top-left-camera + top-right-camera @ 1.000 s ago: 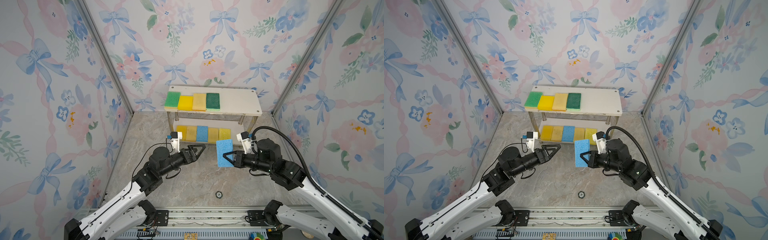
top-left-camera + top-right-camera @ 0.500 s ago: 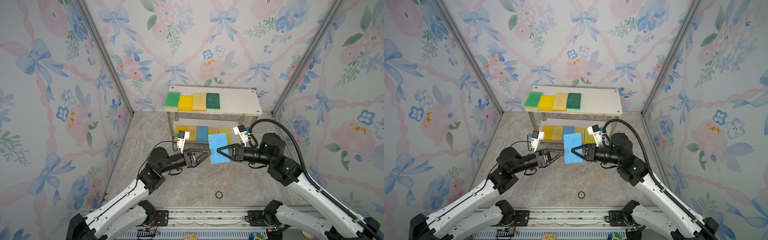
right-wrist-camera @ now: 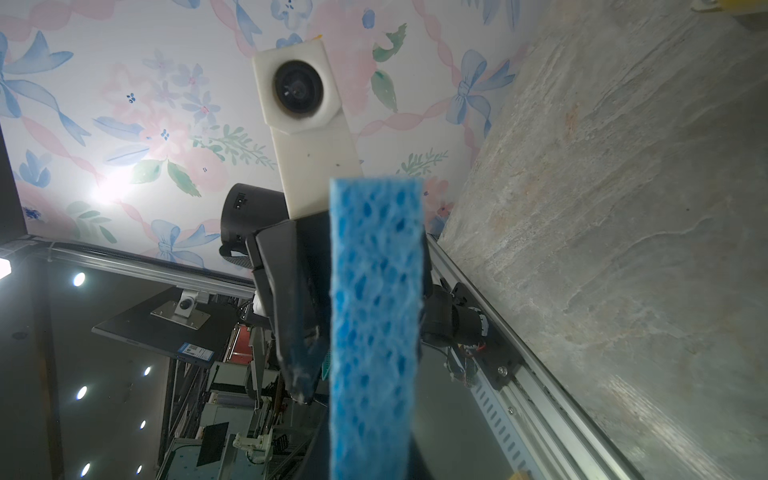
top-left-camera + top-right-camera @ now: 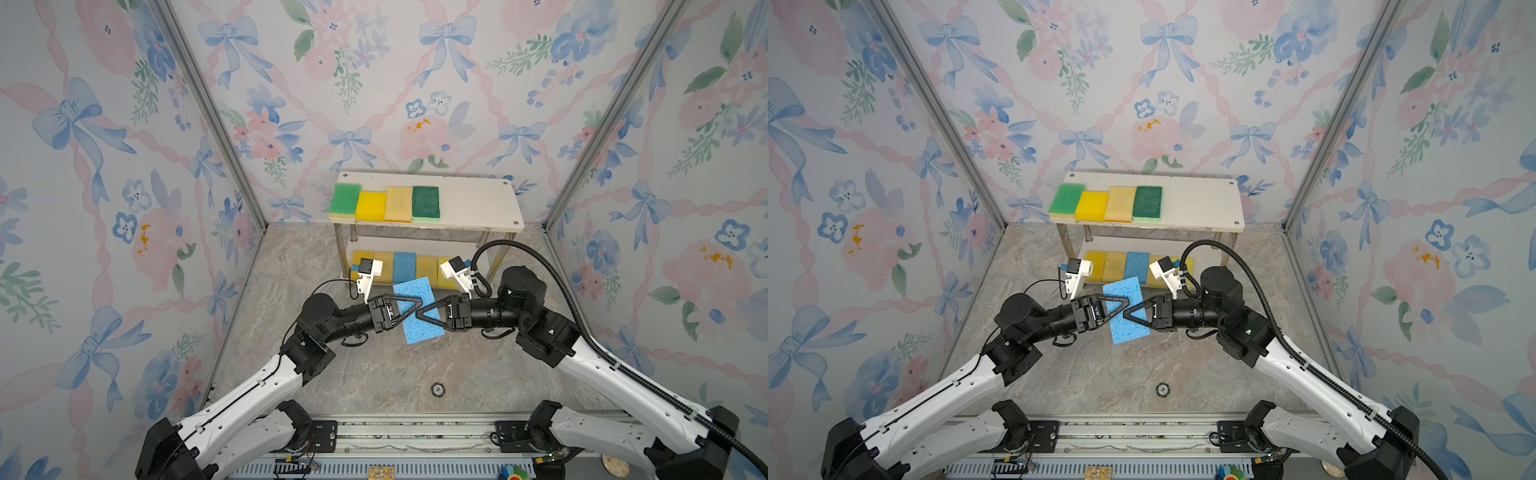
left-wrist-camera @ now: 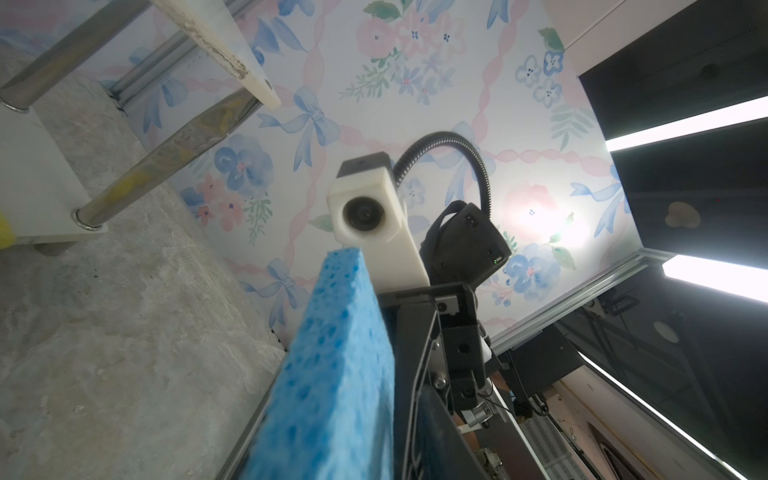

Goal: Place and organize the cleaning sponges onto the shelf
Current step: 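Close the right gripper on the blue sponge beside the left gripper, then open the left gripper to release the blue sponge to the right gripper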

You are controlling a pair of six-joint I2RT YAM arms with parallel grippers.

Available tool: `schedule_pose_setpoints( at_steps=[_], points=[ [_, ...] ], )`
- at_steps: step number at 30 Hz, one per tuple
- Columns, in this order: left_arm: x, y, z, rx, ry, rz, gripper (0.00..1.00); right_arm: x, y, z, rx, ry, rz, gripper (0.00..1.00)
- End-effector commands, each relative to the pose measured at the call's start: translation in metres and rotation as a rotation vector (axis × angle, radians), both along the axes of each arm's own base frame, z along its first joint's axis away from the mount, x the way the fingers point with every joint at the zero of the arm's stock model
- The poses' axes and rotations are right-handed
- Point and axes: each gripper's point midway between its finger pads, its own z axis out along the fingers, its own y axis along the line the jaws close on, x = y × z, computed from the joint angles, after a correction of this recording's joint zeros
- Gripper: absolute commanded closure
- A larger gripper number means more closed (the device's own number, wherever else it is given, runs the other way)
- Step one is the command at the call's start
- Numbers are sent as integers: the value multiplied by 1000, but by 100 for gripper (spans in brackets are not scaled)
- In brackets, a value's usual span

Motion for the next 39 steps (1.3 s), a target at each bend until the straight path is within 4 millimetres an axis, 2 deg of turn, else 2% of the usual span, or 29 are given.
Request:
schedule_pose_setpoints(
  at_steps=[1, 5, 7, 10, 12, 15, 18, 20, 23, 28, 33, 39],
  points=[
    [-3, 0, 2, -17, -17, -8, 81, -4, 3, 5, 11, -32, 25, 83],
    [-3, 0, 2, -17, -17, -10, 99, -4, 1, 1, -6, -35, 21, 78],
    [-2, -1, -1, -14, -12, -9, 100, -6, 0, 3, -14, -46, 19, 73],
    [-2, 0, -4, -12, -4, -4, 100, -5, -9, 7, -45, -93, -11, 51],
    [2, 2, -7, -12, 8, 19, 100, 4, -25, 5, -134, -141, -127, 35],
    [12, 10, -17, -9, 40, 87, 100, 16, -64, -4, -330, -206, -361, 23],
    [24, 18, -31, 5, 90, 174, 100, 18, -93, -16, -443, -201, -481, 21],
    [29, 23, -38, 13, 115, 220, 100, 14, -96, -22, -456, -185, -491, 21],
    [34, 28, -48, 26, 146, 263, 100, 6, -89, -31, -453, -161, -459, 21],
    [34, 23, -57, 49, 168, 243, 100, -4, -74, -40, -473, -182, -402, 21],
    [33, 22, -57, 48, 170, 236, 100, -6, -52, -41, -439, -186, -351, 24],
    [31, 22, -56, 48, 167, 226, 100, -5, -37, -41, -455, -202, -321, 31]
  ],
)
